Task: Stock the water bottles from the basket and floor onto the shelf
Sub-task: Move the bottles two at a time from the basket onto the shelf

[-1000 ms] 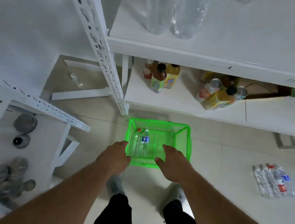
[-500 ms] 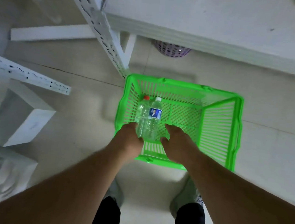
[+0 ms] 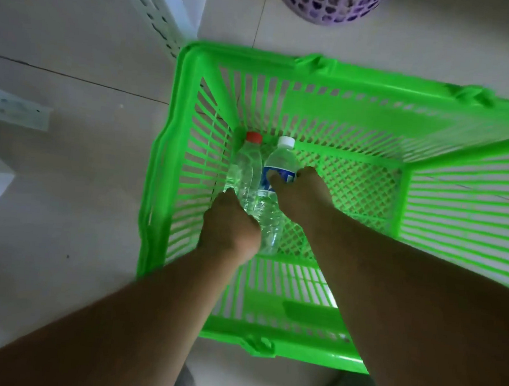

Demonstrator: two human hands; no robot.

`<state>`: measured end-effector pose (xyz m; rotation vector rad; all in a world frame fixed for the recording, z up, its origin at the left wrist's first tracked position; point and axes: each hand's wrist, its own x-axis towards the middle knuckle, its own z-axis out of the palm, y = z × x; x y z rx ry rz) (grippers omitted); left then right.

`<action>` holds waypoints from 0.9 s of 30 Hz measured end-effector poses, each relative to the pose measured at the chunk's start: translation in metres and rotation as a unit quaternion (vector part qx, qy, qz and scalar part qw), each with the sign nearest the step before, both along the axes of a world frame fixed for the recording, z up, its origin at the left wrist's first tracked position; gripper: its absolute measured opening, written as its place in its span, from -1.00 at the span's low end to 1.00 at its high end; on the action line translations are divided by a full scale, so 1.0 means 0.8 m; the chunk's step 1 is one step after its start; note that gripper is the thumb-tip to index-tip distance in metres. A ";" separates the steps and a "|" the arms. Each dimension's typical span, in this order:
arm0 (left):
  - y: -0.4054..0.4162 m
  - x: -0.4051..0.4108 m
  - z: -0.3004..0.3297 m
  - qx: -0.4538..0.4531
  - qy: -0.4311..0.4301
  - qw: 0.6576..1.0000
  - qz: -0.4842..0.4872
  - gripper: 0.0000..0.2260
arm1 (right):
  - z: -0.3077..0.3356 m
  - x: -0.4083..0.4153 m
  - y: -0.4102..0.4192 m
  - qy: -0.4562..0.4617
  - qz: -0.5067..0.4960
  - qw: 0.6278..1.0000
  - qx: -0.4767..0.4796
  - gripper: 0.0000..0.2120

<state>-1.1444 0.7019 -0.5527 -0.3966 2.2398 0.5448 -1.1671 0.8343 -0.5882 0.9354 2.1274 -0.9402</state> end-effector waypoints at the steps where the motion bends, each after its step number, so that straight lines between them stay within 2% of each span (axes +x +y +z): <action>1: 0.001 0.003 -0.003 -0.011 0.019 1.000 -0.007 -0.49 | -0.005 0.002 0.001 -0.003 -0.006 1.000 0.001 -0.38; 5: 0.003 0.007 -0.002 -0.009 0.051 0.998 -0.034 -0.48 | -0.007 0.016 0.018 0.002 -0.060 0.998 -0.009 -0.37; 9: 0.011 0.001 -0.009 0.012 0.042 0.999 -0.024 -0.41 | -0.001 0.032 0.044 0.026 -0.100 0.994 0.032 -0.48; 13: 0.023 -0.012 -0.034 0.025 -0.069 0.997 -0.035 -0.31 | -0.013 0.024 0.056 0.006 -0.124 0.992 -0.013 -0.50; 16: 0.031 -0.013 -0.049 0.062 -0.111 0.992 -0.019 -0.23 | -0.025 0.019 0.069 -0.012 -0.135 0.989 -0.056 -0.47; 18: 0.031 -0.011 -0.057 0.088 -0.108 0.990 0.015 -0.27 | -0.028 0.023 0.078 -0.009 -0.130 0.988 -0.078 -0.51; 21: 0.029 -0.008 -0.052 0.142 -0.091 0.984 0.056 -0.58 | -0.024 0.034 0.086 0.041 -0.125 0.987 -0.096 -0.68; 23: 0.027 -0.003 -0.033 0.159 -0.066 0.982 0.075 -0.71 | -0.008 0.041 0.086 0.062 -0.122 0.985 -0.108 -0.71; 25: 0.027 0.002 0.001 0.167 -0.030 0.982 0.080 -0.76 | 0.021 0.046 0.084 0.078 -0.112 0.984 -0.112 -0.67; 27: 0.025 0.007 0.047 0.177 -0.001 0.980 0.089 -0.72 | 0.062 0.048 0.086 0.089 -0.105 0.984 -0.112 -0.61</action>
